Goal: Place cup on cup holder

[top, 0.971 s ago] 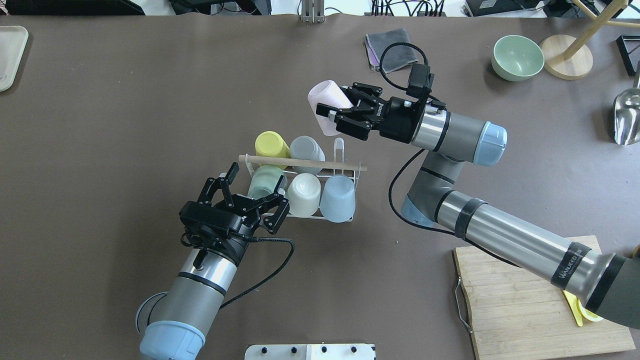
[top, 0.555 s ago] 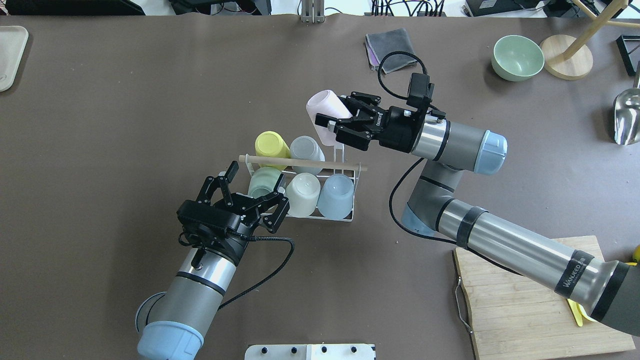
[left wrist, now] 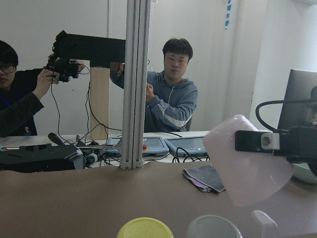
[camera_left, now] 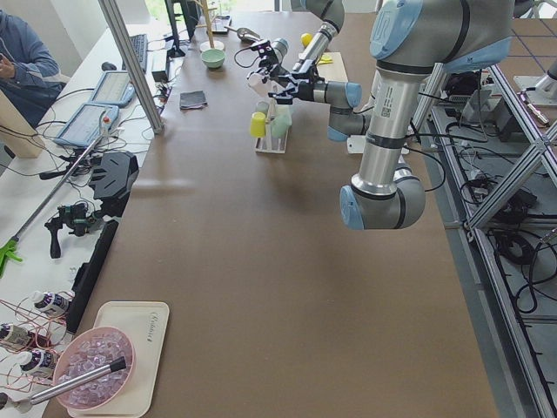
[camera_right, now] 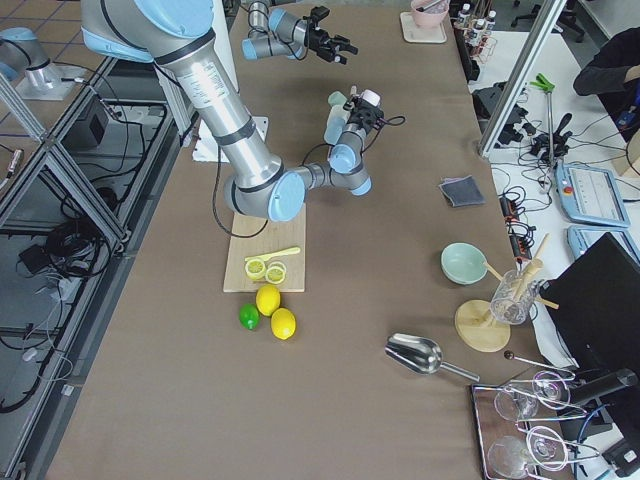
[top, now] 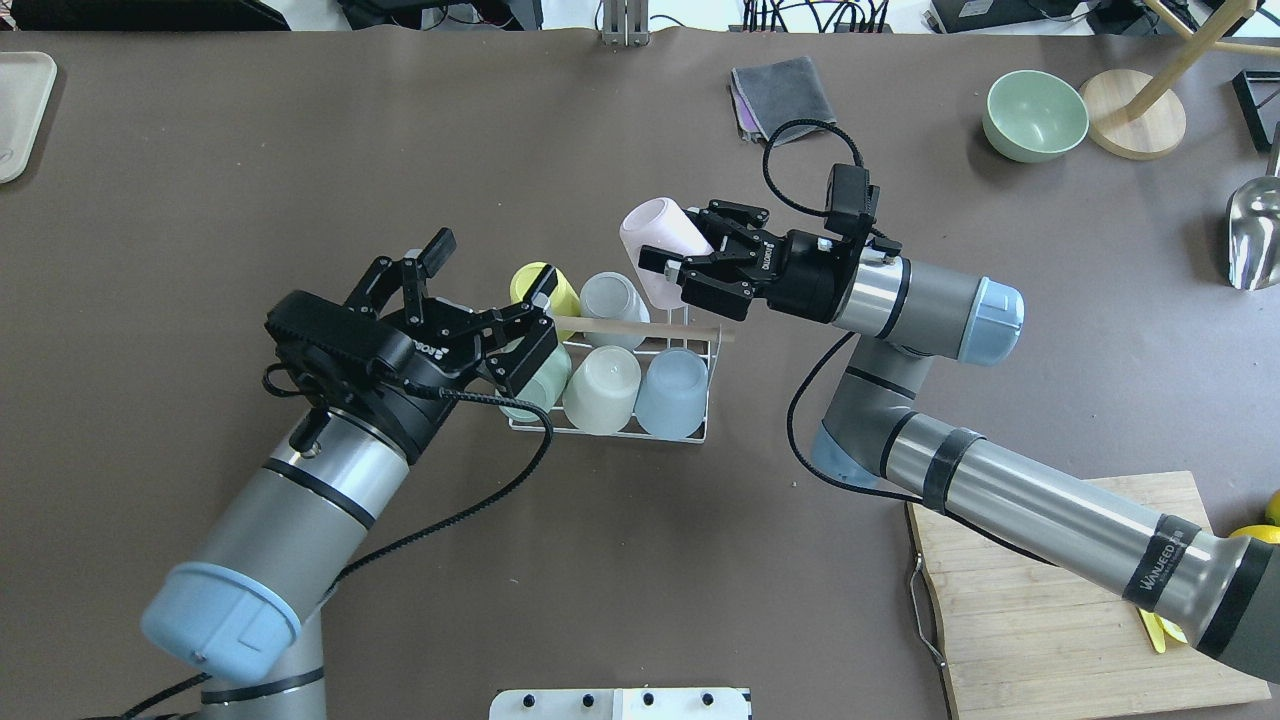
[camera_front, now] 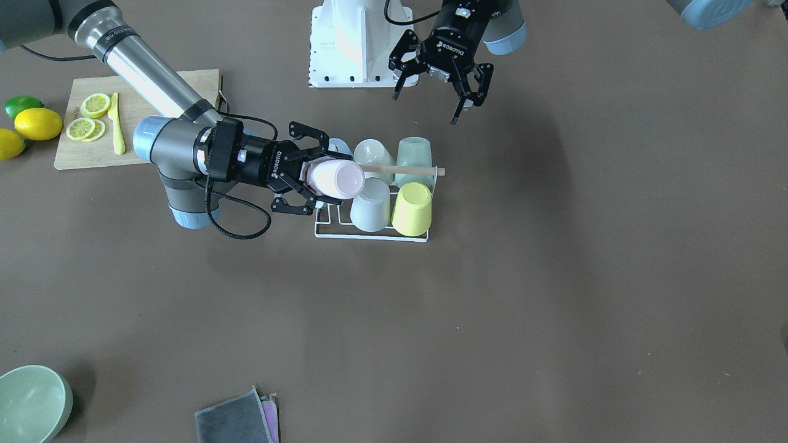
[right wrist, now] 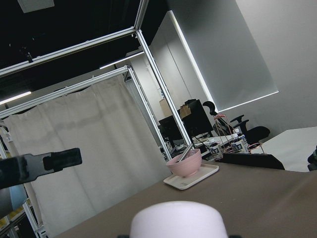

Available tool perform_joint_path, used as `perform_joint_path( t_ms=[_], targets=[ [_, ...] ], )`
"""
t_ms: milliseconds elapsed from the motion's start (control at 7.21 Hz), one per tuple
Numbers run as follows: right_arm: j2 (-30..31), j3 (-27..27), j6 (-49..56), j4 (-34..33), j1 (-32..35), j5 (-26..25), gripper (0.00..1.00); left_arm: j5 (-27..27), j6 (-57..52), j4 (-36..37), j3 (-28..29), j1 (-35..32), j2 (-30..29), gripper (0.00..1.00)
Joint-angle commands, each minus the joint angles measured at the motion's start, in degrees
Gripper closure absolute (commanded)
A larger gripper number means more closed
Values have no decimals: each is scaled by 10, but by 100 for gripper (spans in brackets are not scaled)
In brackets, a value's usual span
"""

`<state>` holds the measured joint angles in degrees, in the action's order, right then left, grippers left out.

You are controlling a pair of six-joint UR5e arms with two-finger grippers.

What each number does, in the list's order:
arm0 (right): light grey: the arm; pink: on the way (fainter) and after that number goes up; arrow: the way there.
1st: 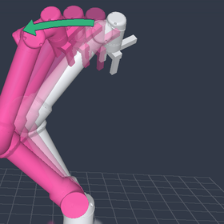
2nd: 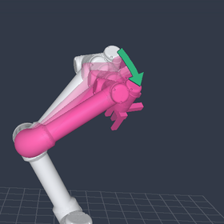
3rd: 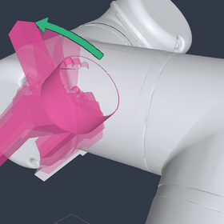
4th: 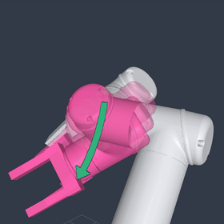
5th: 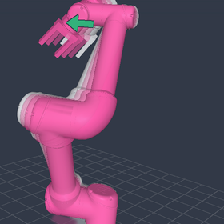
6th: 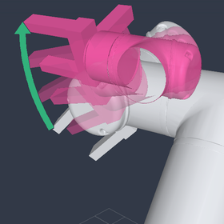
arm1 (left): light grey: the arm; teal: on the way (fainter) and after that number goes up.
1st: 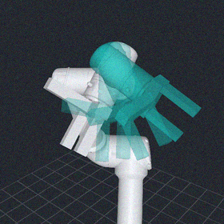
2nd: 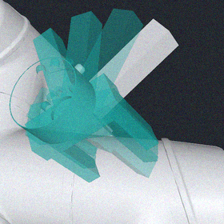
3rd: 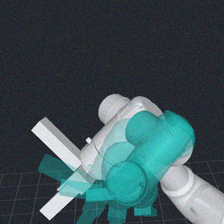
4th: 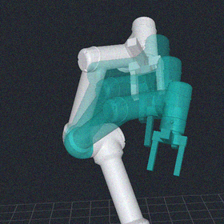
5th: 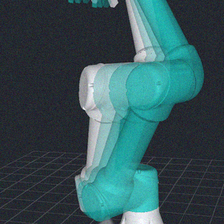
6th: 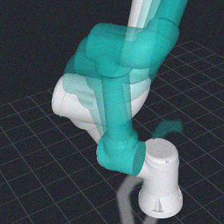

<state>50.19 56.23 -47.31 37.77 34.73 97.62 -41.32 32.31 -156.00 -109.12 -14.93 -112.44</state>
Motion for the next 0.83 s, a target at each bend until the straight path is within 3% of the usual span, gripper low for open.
perform_joint_path(
  t_ms=[0, 278, 694],
  targets=[
    [3, -4, 3, 0, 0, 2, 100, -90, 39, 110, -12, -82, 12, 2],
    [0, -6, 3, -1, -1, -3, 100, -202, 95, 201, -12, -148, 19, 2],
    [0, -9, 4, -1, -1, -6, 100, -446, 164, 397, -2, -266, 28, 2]
  ],
)
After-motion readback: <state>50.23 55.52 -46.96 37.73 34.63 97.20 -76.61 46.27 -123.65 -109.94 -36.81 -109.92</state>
